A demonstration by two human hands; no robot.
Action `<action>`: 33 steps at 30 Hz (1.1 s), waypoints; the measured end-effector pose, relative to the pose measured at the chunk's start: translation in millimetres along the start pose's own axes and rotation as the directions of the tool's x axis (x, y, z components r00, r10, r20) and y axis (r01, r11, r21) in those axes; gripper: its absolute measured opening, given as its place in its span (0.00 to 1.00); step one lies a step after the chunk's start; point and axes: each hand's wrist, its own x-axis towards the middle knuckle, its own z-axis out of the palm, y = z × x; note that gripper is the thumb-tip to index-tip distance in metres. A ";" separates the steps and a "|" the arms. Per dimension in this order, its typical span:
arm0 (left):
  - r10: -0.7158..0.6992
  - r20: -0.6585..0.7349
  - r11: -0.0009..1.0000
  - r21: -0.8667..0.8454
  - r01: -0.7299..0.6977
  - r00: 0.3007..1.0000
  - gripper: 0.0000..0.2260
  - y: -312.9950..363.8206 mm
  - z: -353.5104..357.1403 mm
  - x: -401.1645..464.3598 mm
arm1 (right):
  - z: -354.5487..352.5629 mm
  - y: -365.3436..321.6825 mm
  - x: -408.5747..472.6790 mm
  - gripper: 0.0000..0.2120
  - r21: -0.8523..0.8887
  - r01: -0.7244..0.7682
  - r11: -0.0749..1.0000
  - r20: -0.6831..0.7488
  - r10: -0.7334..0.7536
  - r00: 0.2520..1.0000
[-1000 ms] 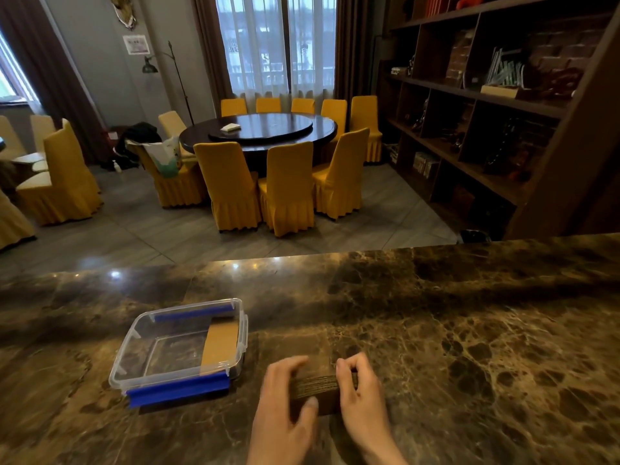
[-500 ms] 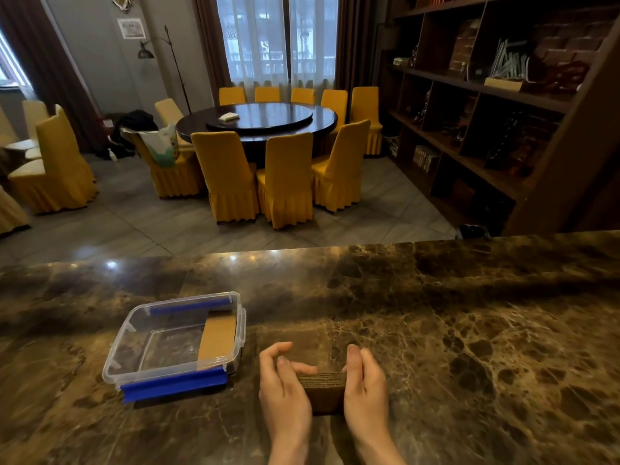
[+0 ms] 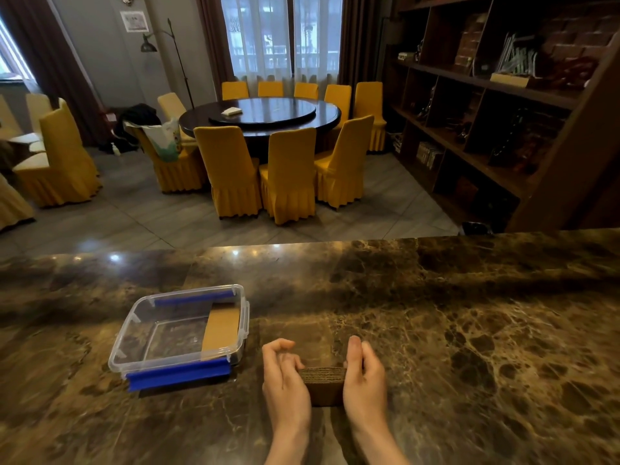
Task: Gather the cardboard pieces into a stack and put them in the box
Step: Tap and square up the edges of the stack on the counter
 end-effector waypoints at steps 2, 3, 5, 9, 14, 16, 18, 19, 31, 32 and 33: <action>0.036 0.008 0.999 0.012 -0.036 0.999 0.14 4.7 -0.4 -1.2 | -1.0 -2.8 0.0 0.23 0.012 0.011 1.000 -0.003 -0.011 1.000; 0.046 0.005 0.999 0.018 -0.046 0.999 0.15 4.9 -0.9 -1.9 | -1.7 -3.4 -0.4 0.22 0.002 0.027 1.000 -0.006 -0.027 1.000; 0.042 -0.004 0.999 0.032 -0.042 0.999 0.15 1.4 -3.1 -3.6 | -2.1 -1.7 -2.4 0.19 -0.037 0.050 0.998 -0.004 -0.050 0.999; 0.028 0.025 0.998 0.057 -0.029 0.999 0.15 -1.8 -6.2 -4.8 | -2.4 -1.3 -5.2 0.18 -0.096 0.057 0.994 0.026 -0.054 0.998; 0.017 0.011 0.998 0.063 -0.018 1.000 0.15 3.3 -5.0 -5.5 | -2.5 -0.6 -3.5 0.17 -0.085 0.039 0.996 0.027 -0.037 0.999; 0.045 0.010 0.997 0.068 -0.046 0.999 0.15 8.1 -4.6 -4.6 | -2.7 -2.7 -2.1 0.16 -0.068 0.041 0.997 0.017 -0.040 0.999; 0.052 0.021 0.996 0.068 -0.053 0.998 0.14 7.8 -4.7 -3.7 | -2.2 -2.3 -1.7 0.16 -0.072 0.049 0.996 0.024 -0.048 0.999; 0.039 0.027 0.997 0.070 -0.040 0.999 0.14 5.9 -5.7 -3.8 | -1.2 0.0 -2.3 0.16 -0.083 0.049 0.995 0.034 -0.047 0.998; 0.026 0.096 0.990 0.137 -0.039 0.995 0.16 -0.4 -14.6 1.2 | 1.2 2.9 -3.3 0.14 -0.118 0.034 0.992 0.053 -0.028 0.998; 0.047 0.122 0.978 0.197 -0.070 0.991 0.15 0.2 -18.2 3.1 | 1.5 2.8 -3.2 0.14 -0.115 0.026 0.993 0.058 -0.019 0.998; 0.096 0.150 0.948 0.289 -0.137 0.984 0.13 2.4 -22.0 4.7 | 1.8 2.0 -3.2 0.14 -0.116 0.020 0.993 0.059 -0.013 0.998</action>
